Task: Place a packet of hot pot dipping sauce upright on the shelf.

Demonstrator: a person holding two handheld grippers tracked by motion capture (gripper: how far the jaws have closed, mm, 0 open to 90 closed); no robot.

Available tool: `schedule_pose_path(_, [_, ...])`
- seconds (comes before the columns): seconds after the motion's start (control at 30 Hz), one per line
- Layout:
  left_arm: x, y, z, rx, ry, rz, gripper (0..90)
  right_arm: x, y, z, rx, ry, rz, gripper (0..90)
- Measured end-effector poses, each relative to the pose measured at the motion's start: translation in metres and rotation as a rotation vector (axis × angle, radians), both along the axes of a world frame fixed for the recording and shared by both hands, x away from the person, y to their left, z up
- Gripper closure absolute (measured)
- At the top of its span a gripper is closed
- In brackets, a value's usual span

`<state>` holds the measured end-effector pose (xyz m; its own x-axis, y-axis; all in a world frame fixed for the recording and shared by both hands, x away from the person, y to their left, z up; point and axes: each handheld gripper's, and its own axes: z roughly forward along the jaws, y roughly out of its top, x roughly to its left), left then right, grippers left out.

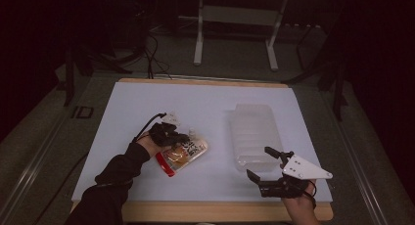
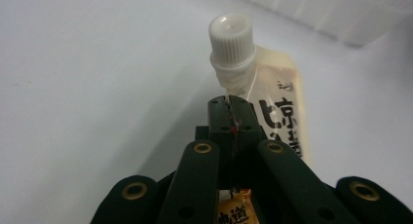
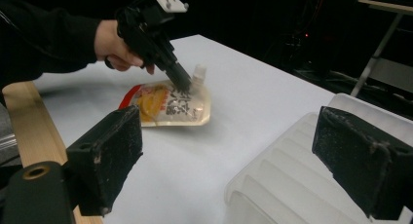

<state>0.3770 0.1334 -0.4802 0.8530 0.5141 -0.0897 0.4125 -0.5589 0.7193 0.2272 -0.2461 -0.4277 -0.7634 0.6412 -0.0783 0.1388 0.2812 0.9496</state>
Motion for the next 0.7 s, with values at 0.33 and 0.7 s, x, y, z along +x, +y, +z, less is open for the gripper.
schedule_pose_path(0.33, [-0.02,0.014,0.026,-0.042,-0.023,-0.008,90.0,0.0,0.001,-0.001,-0.009,-0.001,0.001,11.0])
schedule_pose_path(0.7, [-0.046,0.013,0.043,-0.034,-0.057,-0.019,90.0,-0.002,0.007,-0.002,-0.083,-0.094,0.013,14.1])
